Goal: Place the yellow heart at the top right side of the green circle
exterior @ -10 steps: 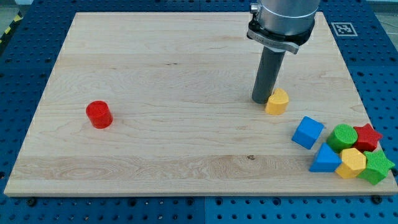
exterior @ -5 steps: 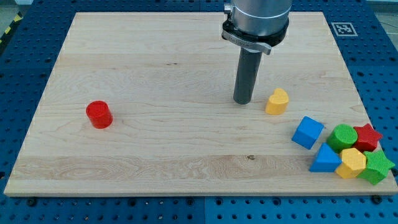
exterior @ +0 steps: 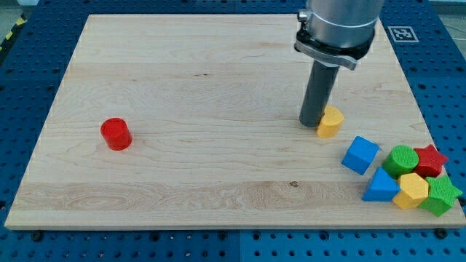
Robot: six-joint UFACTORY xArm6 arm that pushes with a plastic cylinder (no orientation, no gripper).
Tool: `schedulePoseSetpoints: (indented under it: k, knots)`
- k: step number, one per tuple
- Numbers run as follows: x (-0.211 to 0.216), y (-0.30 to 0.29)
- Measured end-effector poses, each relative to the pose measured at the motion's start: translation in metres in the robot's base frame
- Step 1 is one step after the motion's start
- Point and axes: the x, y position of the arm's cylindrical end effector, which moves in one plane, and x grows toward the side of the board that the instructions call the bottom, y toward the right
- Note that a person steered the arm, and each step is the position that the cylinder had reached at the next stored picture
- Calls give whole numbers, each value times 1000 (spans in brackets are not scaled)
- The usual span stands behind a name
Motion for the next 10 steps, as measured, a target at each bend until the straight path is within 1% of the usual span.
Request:
schedulePoseSetpoints:
  k: [1, 5, 6, 7, 8, 10]
  knots:
    - [3, 30]
    - [4, 92]
    - [-11, 116]
    - [-9, 123]
    - [9, 123]
    - [11, 125]
